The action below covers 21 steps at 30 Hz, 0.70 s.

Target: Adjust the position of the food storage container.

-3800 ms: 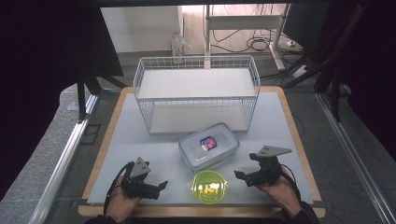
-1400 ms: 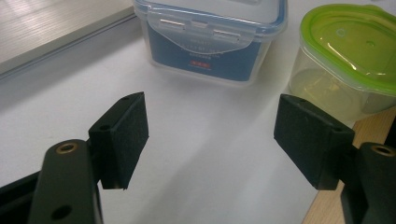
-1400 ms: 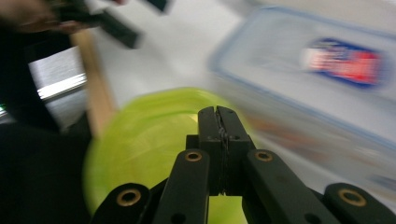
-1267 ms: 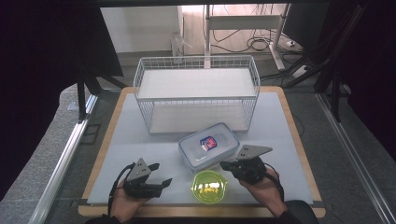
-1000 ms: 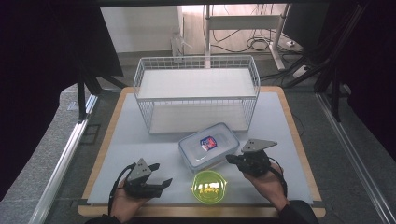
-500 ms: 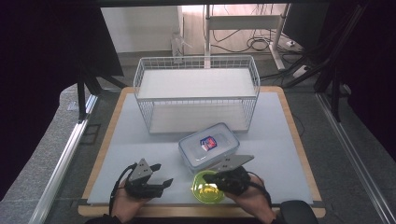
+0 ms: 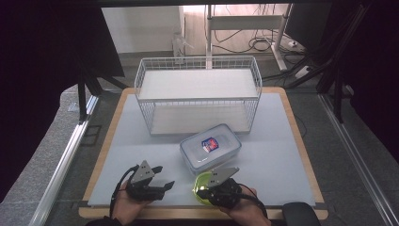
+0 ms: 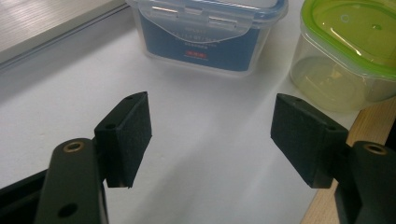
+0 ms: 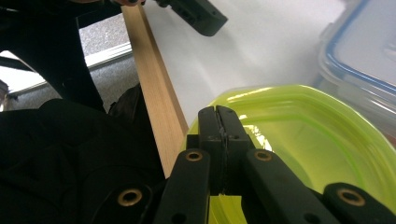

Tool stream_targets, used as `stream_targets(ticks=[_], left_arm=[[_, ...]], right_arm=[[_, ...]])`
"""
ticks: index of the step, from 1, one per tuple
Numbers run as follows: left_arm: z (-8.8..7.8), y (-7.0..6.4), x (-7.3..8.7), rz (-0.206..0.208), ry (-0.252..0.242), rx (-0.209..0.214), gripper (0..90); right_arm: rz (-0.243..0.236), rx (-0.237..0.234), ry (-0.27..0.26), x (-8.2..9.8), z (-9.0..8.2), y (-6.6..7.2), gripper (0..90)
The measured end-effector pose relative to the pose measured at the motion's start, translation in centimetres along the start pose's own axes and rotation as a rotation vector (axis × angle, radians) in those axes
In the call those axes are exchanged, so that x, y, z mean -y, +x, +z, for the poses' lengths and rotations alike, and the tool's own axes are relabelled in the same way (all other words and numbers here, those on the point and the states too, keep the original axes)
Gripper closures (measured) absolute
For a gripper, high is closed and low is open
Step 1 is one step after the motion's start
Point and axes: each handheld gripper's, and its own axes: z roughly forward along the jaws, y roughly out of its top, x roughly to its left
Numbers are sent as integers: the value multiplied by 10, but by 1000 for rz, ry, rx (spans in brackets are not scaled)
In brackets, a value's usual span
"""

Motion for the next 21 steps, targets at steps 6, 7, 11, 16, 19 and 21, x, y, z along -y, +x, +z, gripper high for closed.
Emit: stream_targets(ticks=[6,7,11,16,19,21], left_arm=[[1,0,0,1,7,0,288],[2,0,0,2,9,-2,288],[1,0,0,5,7,0,287],[1,0,0,3,7,2,288],[1,-1,0,10,11,4,287],[2,-1,0,13,18,5,287]], right_arm=[[27,-42,-69,-13,7,1,890],[16,-44,-60,-15,10,2,890],[-9,-50,-10,-19,23,5,900],[-25,-20,23,-18,23,8,900],[-16,-4,37,-15,21,3,900],[-9,8,48,-11,17,-1,900]])
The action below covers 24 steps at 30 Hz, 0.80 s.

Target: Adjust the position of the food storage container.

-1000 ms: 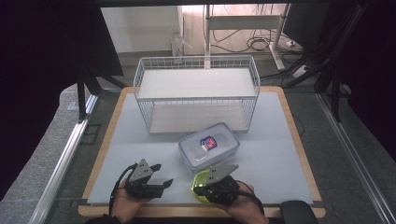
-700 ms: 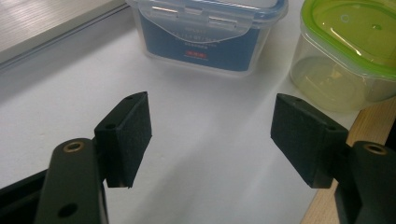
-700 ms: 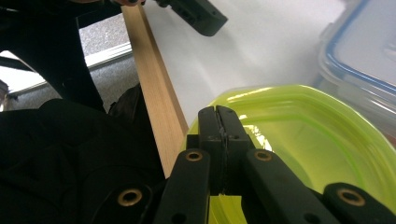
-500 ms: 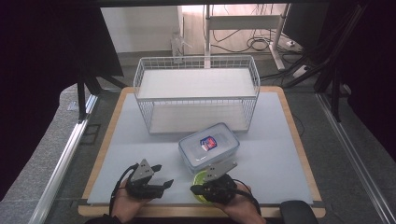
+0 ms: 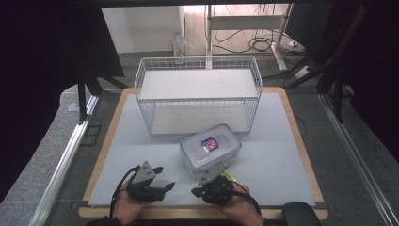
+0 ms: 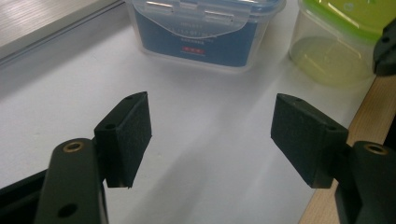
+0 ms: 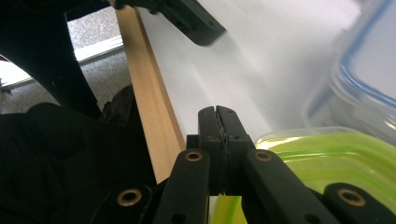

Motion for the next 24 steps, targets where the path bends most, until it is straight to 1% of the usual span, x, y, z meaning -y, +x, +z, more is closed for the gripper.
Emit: stream_targets(ticks=[3,4,5,6,7,9,11,12,13,17,18,19,21,22,23,24], left_arm=[[0,0,0,-2,0,1,287],[0,0,0,-2,0,1,287],[0,0,0,-5,-2,1,288],[0,0,0,-5,-2,1,287],[1,0,0,-3,2,3,287],[1,0,0,-2,5,2,287],[2,-1,0,-1,7,3,286],[2,-1,0,-1,8,3,286],[1,0,0,3,13,3,286],[2,0,0,3,14,3,286],[2,0,0,4,14,4,286],[2,-1,1,2,15,5,286],[2,0,1,2,16,6,287],[2,0,1,2,16,6,286],[2,0,1,2,17,6,286],[2,-1,1,2,17,6,286]], right_arm=[[9,28,6,5,-7,-7,900],[9,28,6,5,-7,-7,900],[23,46,7,9,-12,-13,900],[23,46,7,9,-12,-13,900],[36,61,9,13,-16,-19,900],[42,68,8,15,-18,-21,900],[63,84,8,20,-24,-28,900],[77,102,7,23,-29,-34,900],[77,102,7,23,-29,-34,900],[116,135,0,31,-38,-46,900],[131,156,-4,35,-43,-53,900],[131,156,-4,35,-43,-53,900],[152,169,-11,39,-48,-61,900],[176,190,-15,43,-53,-68,900],[184,198,-18,46,-56,-71,900],[184,198,-18,46,-56,-71,900]])
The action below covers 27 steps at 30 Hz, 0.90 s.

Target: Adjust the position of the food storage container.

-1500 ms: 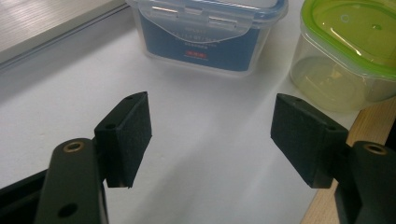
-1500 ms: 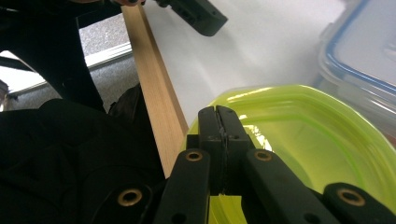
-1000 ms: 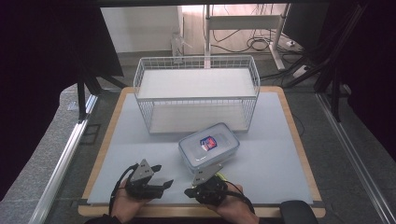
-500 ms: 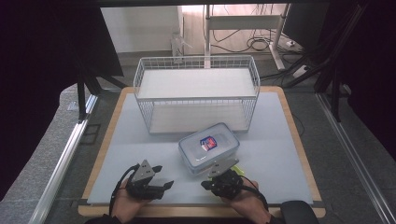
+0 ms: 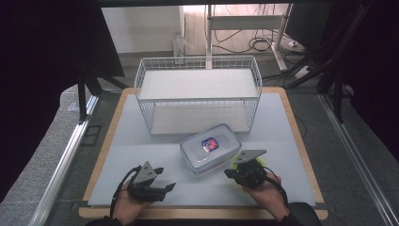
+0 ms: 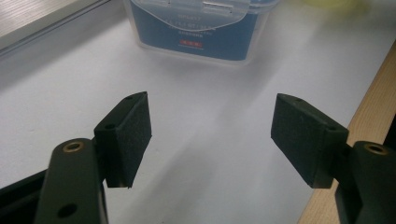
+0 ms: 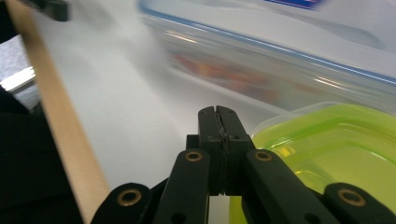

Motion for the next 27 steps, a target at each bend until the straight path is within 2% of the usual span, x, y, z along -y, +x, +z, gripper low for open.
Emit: stream_targets(ticks=[7,21,24,27], left_arm=[[1,0,0,2,6,-1,286],[2,0,0,0,14,0,286],[2,0,0,-2,15,0,287],[2,1,0,-4,16,0,289]], right_arm=[[66,50,-12,12,-13,-27,900],[183,163,-41,35,-41,-73,900],[214,168,-47,39,-44,-78,900],[200,157,-43,36,-42,-73,900]])
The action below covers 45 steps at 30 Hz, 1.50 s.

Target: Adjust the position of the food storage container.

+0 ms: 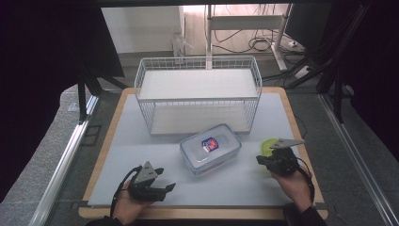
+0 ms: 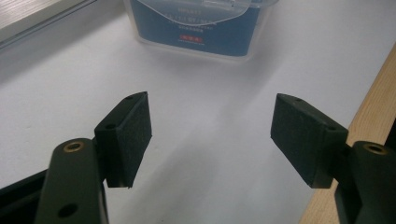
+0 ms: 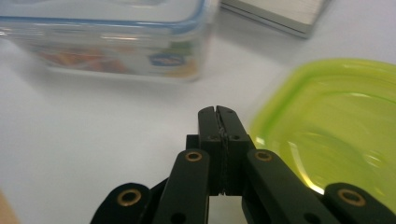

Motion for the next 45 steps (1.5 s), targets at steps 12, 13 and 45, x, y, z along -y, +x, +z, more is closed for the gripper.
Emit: stream_targets(ticks=[12,13,45], left_arm=[[8,3,-21,-15,-45,-4,608],[10,4,-23,-20,-45,-1,650],[32,36,-29,-79,36,-75,873]], right_arm=[[-66,58,-9,-40,29,10,900],[-63,76,-2,-44,33,8,900],[-130,1,41,-55,49,44,900]])
